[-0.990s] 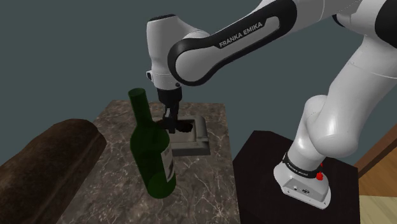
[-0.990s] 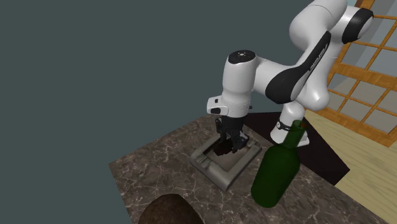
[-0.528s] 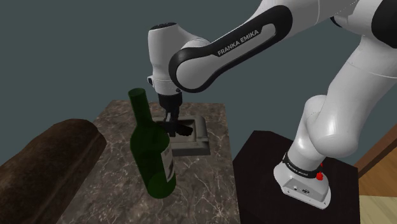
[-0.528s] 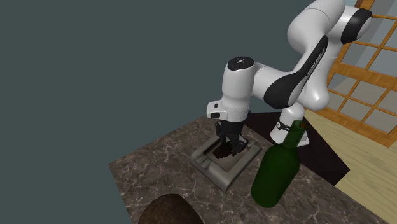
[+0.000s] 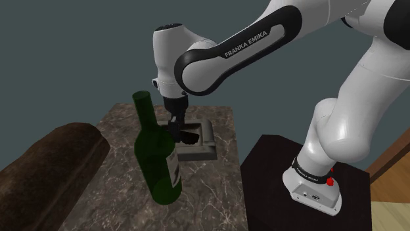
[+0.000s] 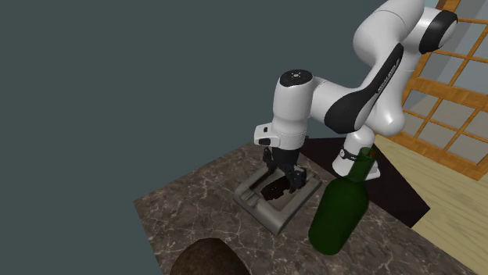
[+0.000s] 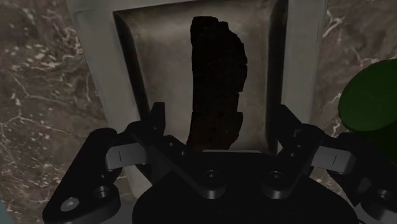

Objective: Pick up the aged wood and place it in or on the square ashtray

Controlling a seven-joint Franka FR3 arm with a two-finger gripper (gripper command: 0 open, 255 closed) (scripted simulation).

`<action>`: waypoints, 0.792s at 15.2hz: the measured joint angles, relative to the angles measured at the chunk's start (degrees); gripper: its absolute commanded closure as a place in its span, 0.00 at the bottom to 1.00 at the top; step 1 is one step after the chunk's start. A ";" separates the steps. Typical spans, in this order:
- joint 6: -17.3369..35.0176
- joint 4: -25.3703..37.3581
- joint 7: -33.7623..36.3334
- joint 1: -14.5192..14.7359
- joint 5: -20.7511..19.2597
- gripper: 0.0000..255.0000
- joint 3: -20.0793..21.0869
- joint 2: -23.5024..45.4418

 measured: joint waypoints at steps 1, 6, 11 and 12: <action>0.00 0.00 0.00 0.00 0.00 0.00 0.00 0.00; -6.35 4.14 -0.32 -0.12 0.41 0.00 -0.35 -2.35; -7.26 4.99 -0.35 -0.17 0.37 0.00 -0.41 -2.32; -7.28 5.00 -0.35 -0.18 0.37 0.00 -0.42 -2.33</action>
